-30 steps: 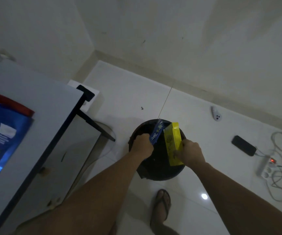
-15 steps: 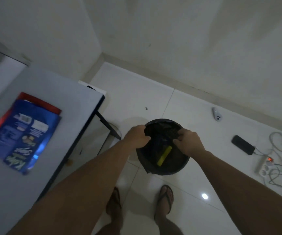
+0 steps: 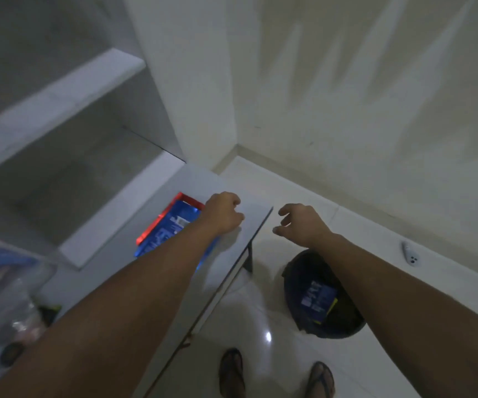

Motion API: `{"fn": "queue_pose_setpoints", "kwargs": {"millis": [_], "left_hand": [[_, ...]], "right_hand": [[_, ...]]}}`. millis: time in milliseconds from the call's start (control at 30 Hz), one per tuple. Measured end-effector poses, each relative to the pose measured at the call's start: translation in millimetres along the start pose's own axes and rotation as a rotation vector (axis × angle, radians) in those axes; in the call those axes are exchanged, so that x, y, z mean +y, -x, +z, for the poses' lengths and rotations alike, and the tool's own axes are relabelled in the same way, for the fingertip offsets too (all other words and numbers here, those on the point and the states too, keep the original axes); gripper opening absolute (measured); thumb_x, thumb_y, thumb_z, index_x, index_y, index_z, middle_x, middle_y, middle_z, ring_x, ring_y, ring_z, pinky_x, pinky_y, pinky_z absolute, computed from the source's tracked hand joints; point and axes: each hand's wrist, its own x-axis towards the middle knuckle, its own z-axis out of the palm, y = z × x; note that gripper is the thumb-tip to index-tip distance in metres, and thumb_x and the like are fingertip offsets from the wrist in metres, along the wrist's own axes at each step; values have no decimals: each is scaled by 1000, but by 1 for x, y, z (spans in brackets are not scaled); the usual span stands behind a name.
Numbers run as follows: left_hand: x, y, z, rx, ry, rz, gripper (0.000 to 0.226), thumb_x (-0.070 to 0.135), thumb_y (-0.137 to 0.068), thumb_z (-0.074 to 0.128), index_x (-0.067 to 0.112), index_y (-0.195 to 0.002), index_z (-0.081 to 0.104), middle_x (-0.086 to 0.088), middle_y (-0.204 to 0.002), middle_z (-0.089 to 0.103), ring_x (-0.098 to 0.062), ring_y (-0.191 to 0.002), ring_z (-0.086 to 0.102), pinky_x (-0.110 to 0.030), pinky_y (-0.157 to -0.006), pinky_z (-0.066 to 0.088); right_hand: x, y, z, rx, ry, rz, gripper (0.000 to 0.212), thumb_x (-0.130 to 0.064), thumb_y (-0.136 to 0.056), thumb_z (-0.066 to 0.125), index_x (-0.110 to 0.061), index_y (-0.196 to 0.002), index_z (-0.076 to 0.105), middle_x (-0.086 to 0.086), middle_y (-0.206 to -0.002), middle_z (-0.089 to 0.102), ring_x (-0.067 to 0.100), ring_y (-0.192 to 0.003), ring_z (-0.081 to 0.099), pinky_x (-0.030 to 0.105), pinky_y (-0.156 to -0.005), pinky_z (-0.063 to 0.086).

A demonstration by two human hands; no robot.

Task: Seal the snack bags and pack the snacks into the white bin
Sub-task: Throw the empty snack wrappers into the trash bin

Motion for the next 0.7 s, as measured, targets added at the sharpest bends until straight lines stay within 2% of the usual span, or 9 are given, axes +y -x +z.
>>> {"fn": "queue_pose_setpoints", "kwargs": {"millis": [67, 167, 233, 333, 433, 567, 600, 700], "left_hand": [[-30, 5, -18, 89, 3, -57, 45, 14, -82, 64, 8, -126, 58, -15, -127, 60, -31, -115, 57, -36, -98, 46], [-79, 12, -33, 166, -14, -132, 35, 2, -79, 55, 8, -112, 65, -16, -116, 65, -35, -107, 60, -36, -88, 50], [-111, 13, -36, 193, -17, -186, 36, 2, -76, 52, 6, -109, 65, -18, -114, 63, -38, -108, 59, -42, -88, 51], [-146, 9, -38, 202, -37, -271, 24, 6, -76, 52, 5, -98, 60, -19, -107, 61, -39, -105, 57, -46, -84, 52], [-166, 5, -37, 171, -1, -354, 31, 9, -82, 52, 3, -112, 51, -21, -115, 58, -40, -110, 53, -47, -88, 49], [-178, -2, -36, 160, 137, -452, 40, 14, -85, 51, 8, -125, 49, -20, -125, 55, -39, -113, 53, -42, -93, 47], [-178, -2, -37, 161, 192, -495, 39, 14, -84, 49, 8, -122, 53, -20, -122, 57, -39, -110, 56, -41, -91, 48], [-176, -5, -43, 142, 363, -533, 17, 5, -79, 51, -2, -83, 66, -27, -93, 69, -39, -84, 67, -34, -66, 49]], "right_hand": [[-29, -4, 17, 1, -10, -22, 48, -34, -79, 73, -11, -119, 60, 7, -109, 70, 24, -103, 63, 30, -87, 47], [-63, -12, 51, -7, -15, 10, 47, -36, -80, 71, -11, -119, 60, 7, -115, 66, 24, -104, 62, 30, -87, 48], [-80, -17, 72, -2, -9, 65, 44, -38, -80, 69, -12, -115, 60, 7, -113, 66, 24, -102, 62, 29, -82, 49], [-98, -24, 100, 16, -56, 186, 42, -42, -78, 69, -11, -106, 60, 7, -103, 65, 25, -91, 63, 27, -69, 44], [-110, -31, 121, 32, -217, 326, 44, -43, -76, 71, -11, -102, 56, 5, -94, 62, 19, -80, 59, 26, -61, 42], [-117, -39, 133, 60, -326, 402, 34, -32, -74, 74, -8, -91, 58, 5, -82, 59, 18, -66, 54, 22, -46, 32], [-118, -40, 134, 62, -342, 414, 29, -27, -73, 74, -7, -88, 59, 7, -81, 61, 19, -65, 56, 22, -46, 34], [-115, -42, 134, 68, -378, 452, 25, -17, -70, 70, -2, -89, 66, 14, -90, 70, 29, -82, 67, 28, -64, 52]]}}
